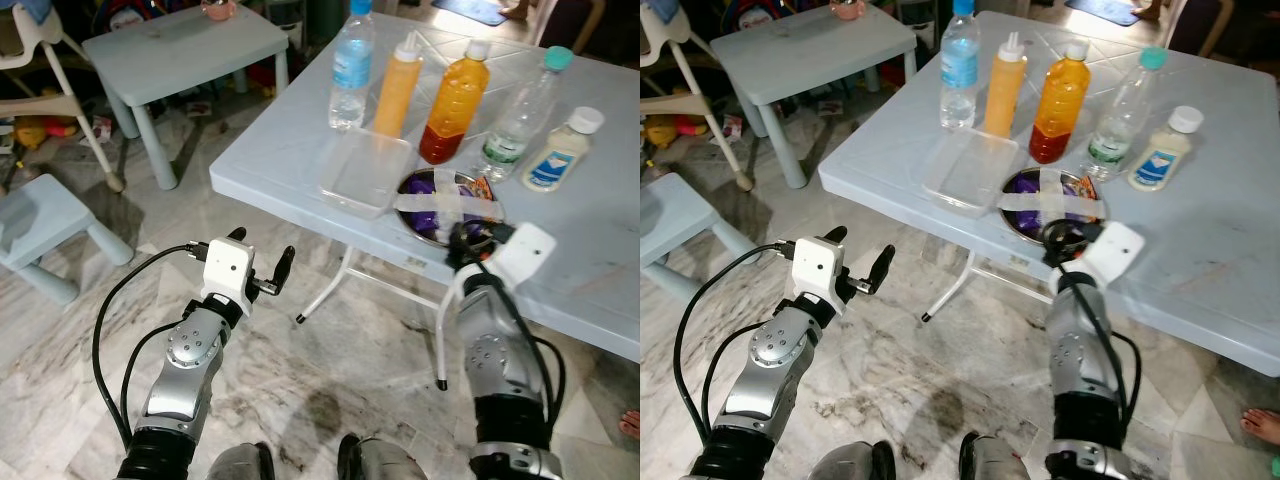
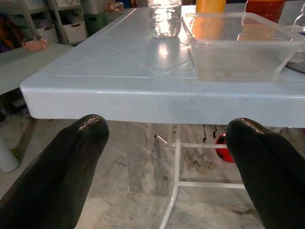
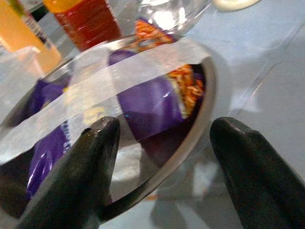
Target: Restocking fridge
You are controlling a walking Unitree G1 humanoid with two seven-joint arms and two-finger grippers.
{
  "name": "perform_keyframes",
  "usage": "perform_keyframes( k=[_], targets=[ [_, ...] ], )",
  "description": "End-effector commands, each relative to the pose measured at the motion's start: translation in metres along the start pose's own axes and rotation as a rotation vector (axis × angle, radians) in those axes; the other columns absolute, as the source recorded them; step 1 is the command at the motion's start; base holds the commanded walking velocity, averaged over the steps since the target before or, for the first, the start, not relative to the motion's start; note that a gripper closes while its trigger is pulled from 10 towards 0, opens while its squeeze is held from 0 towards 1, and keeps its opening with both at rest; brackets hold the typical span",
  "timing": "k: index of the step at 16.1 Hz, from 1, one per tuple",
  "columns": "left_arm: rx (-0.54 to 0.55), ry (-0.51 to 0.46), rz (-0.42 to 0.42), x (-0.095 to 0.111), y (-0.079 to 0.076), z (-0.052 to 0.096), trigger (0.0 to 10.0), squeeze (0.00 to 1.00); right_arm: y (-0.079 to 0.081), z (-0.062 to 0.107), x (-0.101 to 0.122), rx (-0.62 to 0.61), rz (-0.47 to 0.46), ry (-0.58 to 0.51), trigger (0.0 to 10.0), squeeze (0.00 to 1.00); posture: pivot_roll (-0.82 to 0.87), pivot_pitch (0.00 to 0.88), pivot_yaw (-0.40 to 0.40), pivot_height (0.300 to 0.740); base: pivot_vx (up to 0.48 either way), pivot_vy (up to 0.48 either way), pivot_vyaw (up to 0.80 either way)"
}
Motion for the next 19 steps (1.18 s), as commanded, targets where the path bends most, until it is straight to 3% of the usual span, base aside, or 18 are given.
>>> perform_keyframes(
  k=[1,2,3,4,5,11,17,18,19],
  targets=[
    [-0.011,0.001,-0.012,0.003,-0.001,-0.001,10.0,0.0,-0.01,-0.004,-0.001,-0.049,0.005,0.016,0.2,0.0,-0.02,0.139,0.004,0.74,0.0,0.0,0.0],
    [-0.012,0.001,-0.012,0.002,-0.001,-0.001,10.0,0.0,-0.014,-0.005,0.002,-0.062,0.011,0.008,0.2,0.0,-0.02,0.139,0.004,0.74,0.0,0.0,0.0],
    [-0.012,0.001,-0.012,0.002,0.0,-0.001,10.0,0.0,-0.02,-0.006,0.008,-0.086,0.023,-0.014,3.6,0.0,-0.02,0.14,0.005,0.74,0.0,0.0,0.0],
    [-0.013,0.001,-0.012,0.002,-0.001,-0.001,10.0,0.0,-0.021,-0.006,0.012,-0.093,0.028,-0.03,9.4,0.0,-0.02,0.141,0.006,0.74,0.0,0.0,0.0],
    [-0.014,0.001,-0.012,0.002,-0.001,-0.001,10.0,0.0,-0.019,-0.004,0.018,-0.084,0.046,-0.057,10.0,0.0,-0.02,0.141,0.006,0.74,0.0,0.0,0.0],
    [-0.02,0.001,-0.011,0.002,-0.003,-0.002,10.0,0.0,-0.006,0.002,0.016,-0.035,0.021,-0.051,10.0,0.0,-0.02,0.141,0.0,0.74,0.0,0.0,0.0],
    [-0.02,0.003,-0.012,0.0,-0.004,0.0,10.0,0.0,-0.003,0.011,-0.002,-0.04,-0.102,0.075,10.0,0.0,-0.03,0.139,-0.005,0.74,0.0,0.0,0.0],
    [-0.024,0.004,-0.014,0.0,-0.004,-0.001,10.0,0.0,-0.004,0.011,-0.007,-0.049,-0.132,0.101,9.1,0.0,-0.03,0.139,-0.003,0.74,0.0,0.0,0.0],
    [-0.026,0.004,-0.015,0.0,-0.004,-0.001,10.0,0.0,-0.004,0.01,-0.009,-0.05,-0.155,0.117,7.6,0.0,-0.02,0.139,-0.001,0.74,0.0,0.0,0.0]
  ],
)
Point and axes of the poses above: a point about 5 cm out from each wrist's last joint towards the gripper, its own z axis pointing back from the gripper into the wrist, its own x axis along the axis of the wrist's last joint, y = z × x, the point moved 4 cm from there along -z, pointing out of the wrist towards the gripper, and after that the axes turned 14 degrees about z, right-handed, at the moved point
